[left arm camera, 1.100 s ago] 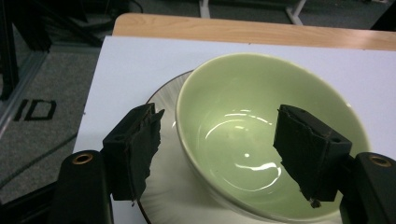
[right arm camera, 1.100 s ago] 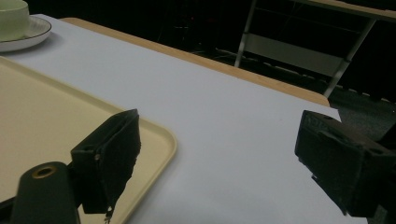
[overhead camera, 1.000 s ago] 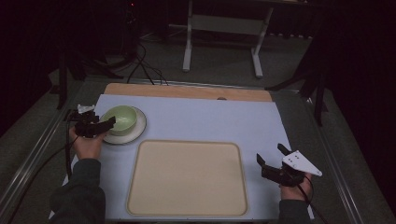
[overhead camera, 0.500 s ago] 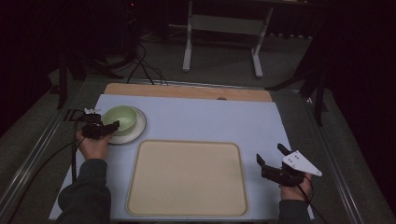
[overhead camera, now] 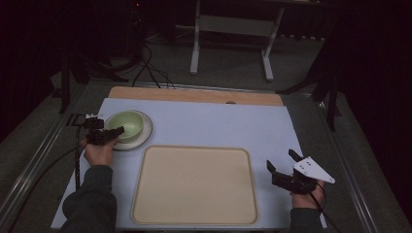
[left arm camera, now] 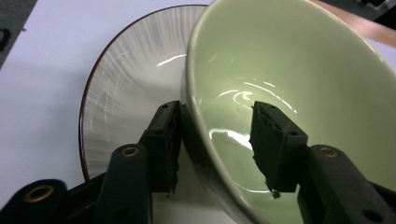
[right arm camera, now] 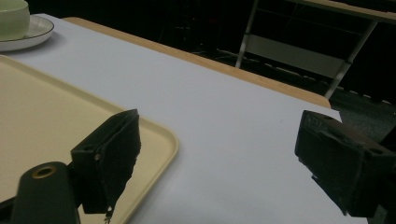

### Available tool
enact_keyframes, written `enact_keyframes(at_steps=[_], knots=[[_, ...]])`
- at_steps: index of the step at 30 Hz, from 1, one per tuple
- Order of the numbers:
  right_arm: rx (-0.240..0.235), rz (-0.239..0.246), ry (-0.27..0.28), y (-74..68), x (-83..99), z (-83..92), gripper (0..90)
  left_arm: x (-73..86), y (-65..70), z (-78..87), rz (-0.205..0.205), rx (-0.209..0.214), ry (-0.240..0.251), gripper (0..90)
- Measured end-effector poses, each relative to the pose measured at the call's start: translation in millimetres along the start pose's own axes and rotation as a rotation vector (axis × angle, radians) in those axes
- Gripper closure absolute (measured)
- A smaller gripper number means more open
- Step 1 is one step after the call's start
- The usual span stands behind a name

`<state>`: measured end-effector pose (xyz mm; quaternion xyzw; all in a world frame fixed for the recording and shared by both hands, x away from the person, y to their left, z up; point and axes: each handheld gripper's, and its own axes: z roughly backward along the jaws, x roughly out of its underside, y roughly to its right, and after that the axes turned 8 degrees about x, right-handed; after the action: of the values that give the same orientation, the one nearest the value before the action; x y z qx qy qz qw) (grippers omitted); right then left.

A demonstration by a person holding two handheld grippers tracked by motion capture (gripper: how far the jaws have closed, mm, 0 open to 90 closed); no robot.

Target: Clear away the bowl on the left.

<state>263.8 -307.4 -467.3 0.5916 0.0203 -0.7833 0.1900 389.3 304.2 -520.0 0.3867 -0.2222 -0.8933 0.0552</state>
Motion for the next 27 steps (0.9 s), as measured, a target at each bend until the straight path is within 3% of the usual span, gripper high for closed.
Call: enact_keyframes(at_steps=[7,13,17,27], knots=[[-0.004,0.003,-0.001,-0.2,-0.3,-0.2,13.9,1.3,-7.7,2.5,0.093,0.082,0.012,66.5],[-0.003,0.0,-0.001,0.1,-0.2,0.4,14.0,0.4,-8.7,4.1,0.125,0.075,0.007,74.3],[-0.004,-0.001,-0.002,0.3,-0.3,0.4,14.0,1.0,-7.9,5.7,0.119,0.069,0.001,81.4],[-0.006,-0.001,-0.001,1.0,-0.2,0.7,14.2,0.6,-4.6,10.3,0.115,0.052,0.022,81.0]])
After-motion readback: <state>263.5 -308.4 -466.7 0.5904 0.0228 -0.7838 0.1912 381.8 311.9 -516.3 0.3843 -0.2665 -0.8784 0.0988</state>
